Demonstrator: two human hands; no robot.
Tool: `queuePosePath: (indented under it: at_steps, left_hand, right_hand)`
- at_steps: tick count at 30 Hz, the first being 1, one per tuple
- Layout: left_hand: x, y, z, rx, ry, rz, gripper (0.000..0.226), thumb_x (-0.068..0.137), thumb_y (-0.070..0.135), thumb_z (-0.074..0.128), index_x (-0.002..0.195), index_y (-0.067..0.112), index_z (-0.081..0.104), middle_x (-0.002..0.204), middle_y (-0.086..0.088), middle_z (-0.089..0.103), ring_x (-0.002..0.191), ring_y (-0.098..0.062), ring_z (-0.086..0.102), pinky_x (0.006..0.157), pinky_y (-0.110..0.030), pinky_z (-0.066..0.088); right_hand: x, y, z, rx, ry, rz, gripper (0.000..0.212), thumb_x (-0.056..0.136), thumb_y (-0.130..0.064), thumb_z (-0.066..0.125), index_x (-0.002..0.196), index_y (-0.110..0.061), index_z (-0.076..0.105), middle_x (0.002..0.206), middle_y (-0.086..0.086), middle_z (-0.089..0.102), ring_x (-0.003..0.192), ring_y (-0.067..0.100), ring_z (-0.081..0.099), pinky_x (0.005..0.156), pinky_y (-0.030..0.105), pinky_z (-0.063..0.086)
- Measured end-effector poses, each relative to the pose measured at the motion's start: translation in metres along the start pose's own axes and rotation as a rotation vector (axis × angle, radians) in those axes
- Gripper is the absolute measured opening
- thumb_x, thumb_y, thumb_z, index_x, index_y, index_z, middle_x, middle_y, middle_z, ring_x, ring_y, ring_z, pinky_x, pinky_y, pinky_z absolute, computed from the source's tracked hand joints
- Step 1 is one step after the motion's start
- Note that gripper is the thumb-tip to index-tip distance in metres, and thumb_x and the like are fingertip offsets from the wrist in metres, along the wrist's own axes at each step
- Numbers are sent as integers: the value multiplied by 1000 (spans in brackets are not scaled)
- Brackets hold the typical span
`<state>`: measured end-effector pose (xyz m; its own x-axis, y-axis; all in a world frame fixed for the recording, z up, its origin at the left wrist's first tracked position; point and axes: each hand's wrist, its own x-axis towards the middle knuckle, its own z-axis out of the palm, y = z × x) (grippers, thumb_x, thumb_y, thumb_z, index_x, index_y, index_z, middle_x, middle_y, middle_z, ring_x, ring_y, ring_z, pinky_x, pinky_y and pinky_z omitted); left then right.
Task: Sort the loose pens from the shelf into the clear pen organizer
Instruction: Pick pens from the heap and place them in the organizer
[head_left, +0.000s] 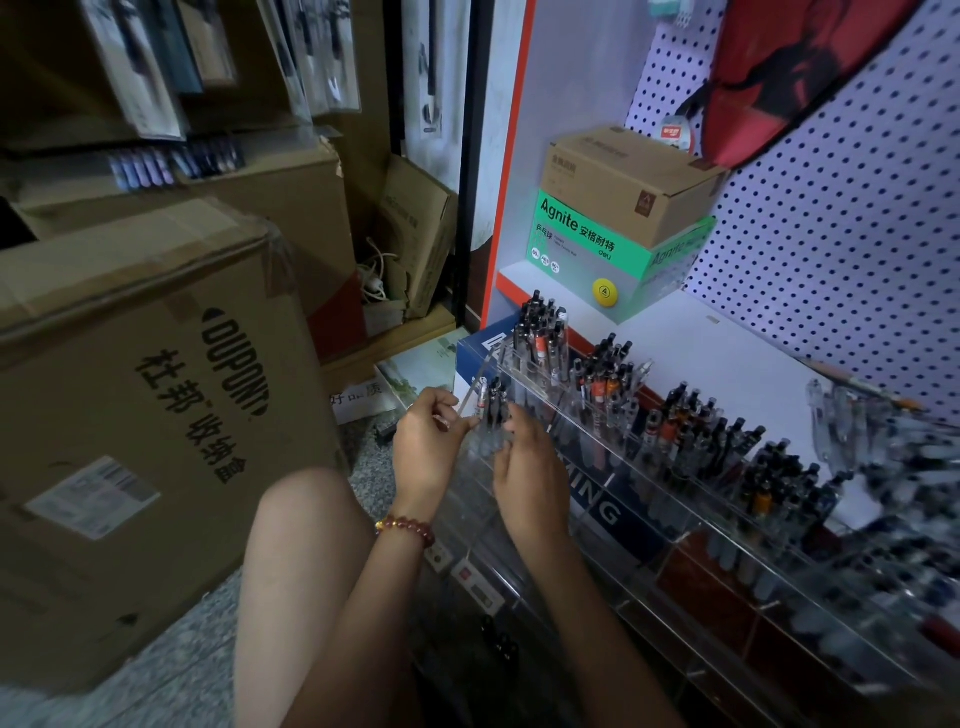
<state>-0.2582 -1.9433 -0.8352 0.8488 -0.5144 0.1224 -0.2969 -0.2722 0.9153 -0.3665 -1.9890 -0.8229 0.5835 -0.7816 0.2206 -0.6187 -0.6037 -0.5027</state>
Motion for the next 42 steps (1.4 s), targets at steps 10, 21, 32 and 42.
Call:
queuePosePath:
  at_steps: [10, 21, 32, 42]
  left_hand:
    - [1, 99, -31, -35, -145, 589, 12, 94, 10, 55, 95, 20, 60, 92, 7, 61, 83, -3, 56, 69, -15, 42]
    - [-9, 199, 53, -13, -714, 913, 14, 94, 9, 56, 96, 19, 64, 92, 16, 56, 86, -4, 55, 68, -18, 42]
    - [-20, 215, 129, -8, -769, 823, 24, 93, 7, 56, 88, 29, 62, 94, 7, 64, 87, -10, 60, 77, -31, 49]
    - [-30, 210, 152, 11, -793, 793, 21, 92, 6, 57, 89, 25, 65, 91, 14, 63, 86, -4, 58, 77, -21, 47]
  right_hand:
    - [-7, -11, -171, 389, -14, -265, 11, 92, -13, 58, 87, -16, 67, 70, -2, 65, 60, 12, 58, 58, 24, 48]
    - [57, 178, -316, -85, -287, 132, 13, 94, -10, 57, 90, -19, 66, 94, 0, 69, 85, 24, 65, 81, 36, 50]
    - [99, 255, -244, -844, -242, 149, 41, 96, -45, 48, 93, -11, 72, 106, 10, 60, 95, 25, 54, 80, 33, 42]
    - [114, 255, -227, -800, -345, 202, 45, 93, -43, 50, 59, -18, 33, 59, -5, 35, 61, 14, 40, 102, 39, 27]
